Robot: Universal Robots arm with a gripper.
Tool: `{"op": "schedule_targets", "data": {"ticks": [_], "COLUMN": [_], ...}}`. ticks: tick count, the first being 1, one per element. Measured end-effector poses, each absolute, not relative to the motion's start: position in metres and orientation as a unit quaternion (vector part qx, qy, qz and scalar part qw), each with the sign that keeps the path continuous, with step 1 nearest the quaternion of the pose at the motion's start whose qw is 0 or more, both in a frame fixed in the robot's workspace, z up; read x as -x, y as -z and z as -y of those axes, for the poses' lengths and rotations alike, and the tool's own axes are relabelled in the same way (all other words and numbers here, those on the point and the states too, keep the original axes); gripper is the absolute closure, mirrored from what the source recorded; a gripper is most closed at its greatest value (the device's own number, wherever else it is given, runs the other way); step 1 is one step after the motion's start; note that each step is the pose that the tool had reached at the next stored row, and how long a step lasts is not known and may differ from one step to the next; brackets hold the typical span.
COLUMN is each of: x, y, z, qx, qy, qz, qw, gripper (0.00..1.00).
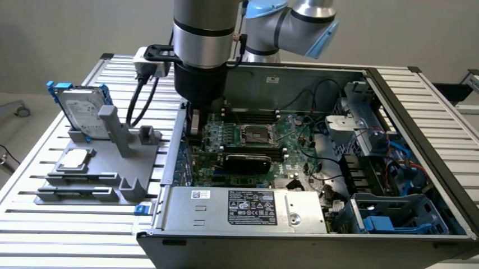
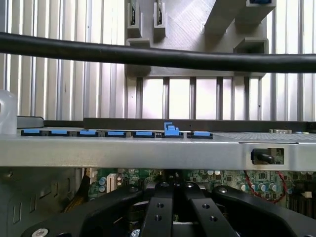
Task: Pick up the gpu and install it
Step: 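Press down on the gpu until it lock into place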
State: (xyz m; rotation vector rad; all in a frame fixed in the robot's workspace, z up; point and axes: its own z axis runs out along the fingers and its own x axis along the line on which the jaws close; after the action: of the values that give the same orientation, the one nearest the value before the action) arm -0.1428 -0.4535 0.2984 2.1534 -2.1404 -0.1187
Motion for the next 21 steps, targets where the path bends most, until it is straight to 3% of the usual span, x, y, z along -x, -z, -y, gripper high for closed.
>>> {"op": "schedule_targets", "data": {"ticks": [21], "x": [0.1378], "y": [-0.3042], "z": [0.4536], "qx": [-0.707], "qy": [0.046], "qz": [0.703], "qw": [0.060], "gripper": [0.89]}}
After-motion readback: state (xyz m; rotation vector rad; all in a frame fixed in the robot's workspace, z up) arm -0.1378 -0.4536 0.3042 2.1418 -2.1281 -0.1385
